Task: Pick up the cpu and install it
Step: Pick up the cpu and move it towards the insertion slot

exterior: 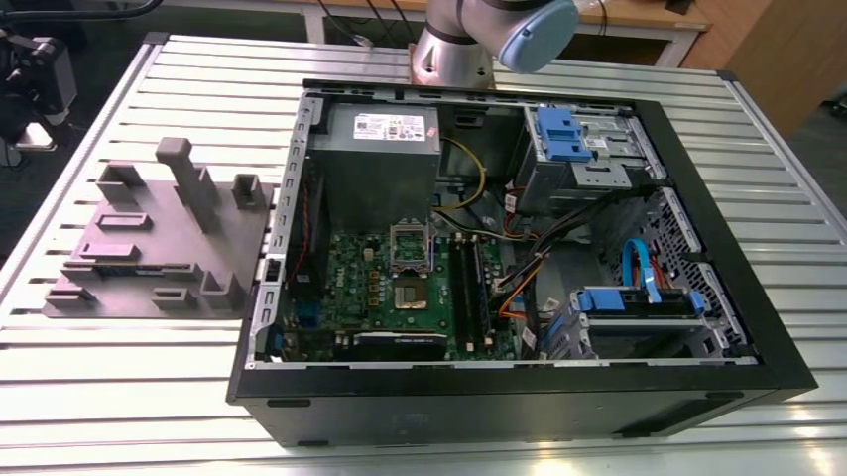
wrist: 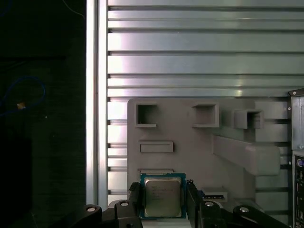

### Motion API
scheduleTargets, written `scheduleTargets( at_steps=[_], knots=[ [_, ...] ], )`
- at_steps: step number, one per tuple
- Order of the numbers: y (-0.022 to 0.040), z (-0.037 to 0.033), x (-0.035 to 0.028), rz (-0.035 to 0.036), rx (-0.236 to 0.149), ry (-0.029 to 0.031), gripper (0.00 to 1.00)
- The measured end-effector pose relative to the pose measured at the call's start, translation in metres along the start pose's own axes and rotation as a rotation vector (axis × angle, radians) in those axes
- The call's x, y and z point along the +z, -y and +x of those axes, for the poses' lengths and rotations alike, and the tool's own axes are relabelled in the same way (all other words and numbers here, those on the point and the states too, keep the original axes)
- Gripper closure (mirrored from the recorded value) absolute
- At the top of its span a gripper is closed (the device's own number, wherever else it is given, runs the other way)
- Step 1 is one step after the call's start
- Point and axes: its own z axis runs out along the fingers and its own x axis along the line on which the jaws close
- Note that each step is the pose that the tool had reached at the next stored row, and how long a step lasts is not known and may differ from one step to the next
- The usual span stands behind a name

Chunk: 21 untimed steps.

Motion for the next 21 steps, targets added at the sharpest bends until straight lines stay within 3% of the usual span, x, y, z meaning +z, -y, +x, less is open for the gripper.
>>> scheduleTargets(
  at_steps=[21],
  knots=[
    [-0.0002,-0.0001,-0.0055,0.0000,0.000,0.0000,0.53]
  ],
)
